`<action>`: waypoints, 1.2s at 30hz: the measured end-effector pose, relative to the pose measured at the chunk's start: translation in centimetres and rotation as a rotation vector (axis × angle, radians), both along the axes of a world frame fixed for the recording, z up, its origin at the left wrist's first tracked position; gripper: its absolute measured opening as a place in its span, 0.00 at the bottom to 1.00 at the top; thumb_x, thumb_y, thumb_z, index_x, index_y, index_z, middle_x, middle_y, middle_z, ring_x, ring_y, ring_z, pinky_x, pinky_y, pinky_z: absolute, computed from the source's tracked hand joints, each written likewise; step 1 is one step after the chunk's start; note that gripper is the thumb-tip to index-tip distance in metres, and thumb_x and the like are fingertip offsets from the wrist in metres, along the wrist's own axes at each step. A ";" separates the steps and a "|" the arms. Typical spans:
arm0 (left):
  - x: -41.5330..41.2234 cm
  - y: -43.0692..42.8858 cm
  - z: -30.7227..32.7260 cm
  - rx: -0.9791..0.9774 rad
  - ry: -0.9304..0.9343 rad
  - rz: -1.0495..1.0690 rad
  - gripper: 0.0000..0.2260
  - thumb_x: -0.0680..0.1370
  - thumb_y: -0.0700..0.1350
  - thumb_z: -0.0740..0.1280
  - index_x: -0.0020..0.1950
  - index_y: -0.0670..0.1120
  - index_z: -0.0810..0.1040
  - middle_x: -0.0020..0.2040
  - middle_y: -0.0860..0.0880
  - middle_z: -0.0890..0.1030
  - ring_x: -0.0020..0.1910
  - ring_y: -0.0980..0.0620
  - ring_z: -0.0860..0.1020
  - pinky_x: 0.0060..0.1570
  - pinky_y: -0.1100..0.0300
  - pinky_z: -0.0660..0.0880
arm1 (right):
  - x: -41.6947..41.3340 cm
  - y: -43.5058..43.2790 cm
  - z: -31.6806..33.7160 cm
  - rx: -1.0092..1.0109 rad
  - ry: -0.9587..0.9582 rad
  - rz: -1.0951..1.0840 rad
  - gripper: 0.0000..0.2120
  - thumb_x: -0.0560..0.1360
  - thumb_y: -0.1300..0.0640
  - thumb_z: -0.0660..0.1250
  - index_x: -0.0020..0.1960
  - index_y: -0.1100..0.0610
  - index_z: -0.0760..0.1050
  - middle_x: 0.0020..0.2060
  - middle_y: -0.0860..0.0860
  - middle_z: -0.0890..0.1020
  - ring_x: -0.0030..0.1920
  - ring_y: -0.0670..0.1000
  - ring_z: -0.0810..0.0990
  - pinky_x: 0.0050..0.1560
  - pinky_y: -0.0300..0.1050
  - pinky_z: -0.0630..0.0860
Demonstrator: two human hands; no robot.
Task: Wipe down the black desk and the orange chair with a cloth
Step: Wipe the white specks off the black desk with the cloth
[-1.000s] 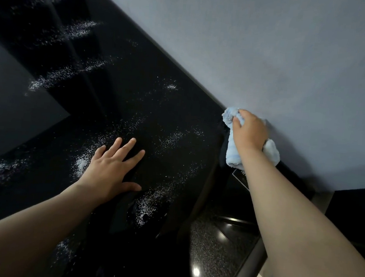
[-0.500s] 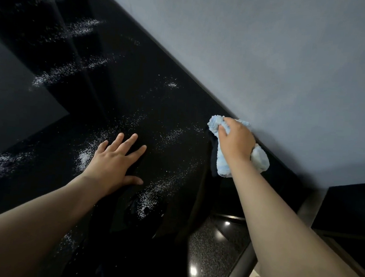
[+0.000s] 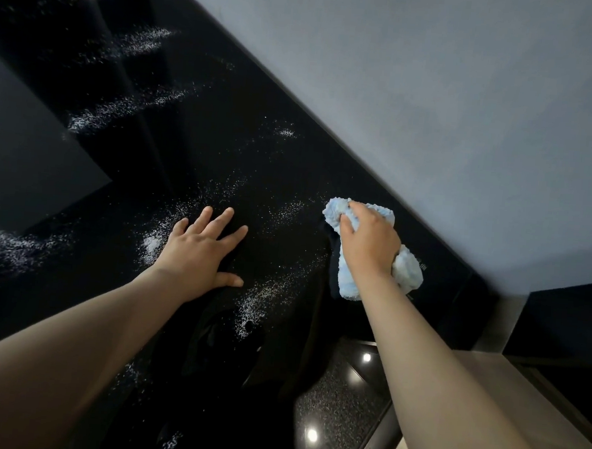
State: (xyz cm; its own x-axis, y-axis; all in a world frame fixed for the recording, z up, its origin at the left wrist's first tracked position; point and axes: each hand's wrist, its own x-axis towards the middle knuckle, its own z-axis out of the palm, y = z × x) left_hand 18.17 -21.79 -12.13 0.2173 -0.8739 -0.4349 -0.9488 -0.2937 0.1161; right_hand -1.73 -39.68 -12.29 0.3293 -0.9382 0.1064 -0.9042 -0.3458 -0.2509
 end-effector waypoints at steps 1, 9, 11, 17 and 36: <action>0.0 0.0 0.1 0.001 0.002 -0.001 0.42 0.72 0.70 0.61 0.78 0.58 0.45 0.79 0.51 0.39 0.78 0.44 0.41 0.75 0.43 0.49 | 0.1 0.4 0.0 0.003 0.003 0.001 0.13 0.77 0.53 0.63 0.61 0.50 0.76 0.50 0.49 0.82 0.51 0.52 0.77 0.36 0.42 0.65; 0.4 1.5 1.6 -0.083 0.094 -0.006 0.38 0.76 0.64 0.62 0.79 0.54 0.48 0.80 0.50 0.46 0.78 0.47 0.45 0.75 0.49 0.49 | 0.4 4.8 0.0 0.030 -0.019 0.013 0.12 0.77 0.54 0.63 0.60 0.50 0.77 0.50 0.48 0.82 0.52 0.51 0.76 0.38 0.42 0.65; 0.5 3.2 1.8 -0.080 0.101 -0.024 0.37 0.76 0.64 0.61 0.79 0.54 0.47 0.80 0.50 0.47 0.78 0.48 0.45 0.75 0.49 0.48 | 0.5 5.7 0.0 0.036 -0.016 0.013 0.13 0.76 0.53 0.64 0.60 0.50 0.77 0.50 0.47 0.82 0.52 0.51 0.76 0.38 0.42 0.64; 0.9 8.4 1.9 -0.027 0.094 -0.012 0.37 0.77 0.65 0.59 0.79 0.54 0.46 0.80 0.51 0.46 0.78 0.49 0.43 0.76 0.49 0.45 | 0.9 8.6 0.1 0.064 -0.013 0.009 0.14 0.76 0.54 0.64 0.61 0.49 0.77 0.50 0.47 0.82 0.53 0.51 0.75 0.39 0.43 0.66; 4.4 19.5 1.7 0.112 -0.040 0.066 0.43 0.73 0.70 0.59 0.79 0.54 0.42 0.79 0.48 0.41 0.78 0.40 0.43 0.75 0.44 0.51 | 1.8 18.9 0.8 0.144 0.017 0.041 0.16 0.77 0.51 0.62 0.64 0.49 0.75 0.54 0.47 0.81 0.54 0.50 0.78 0.43 0.44 0.71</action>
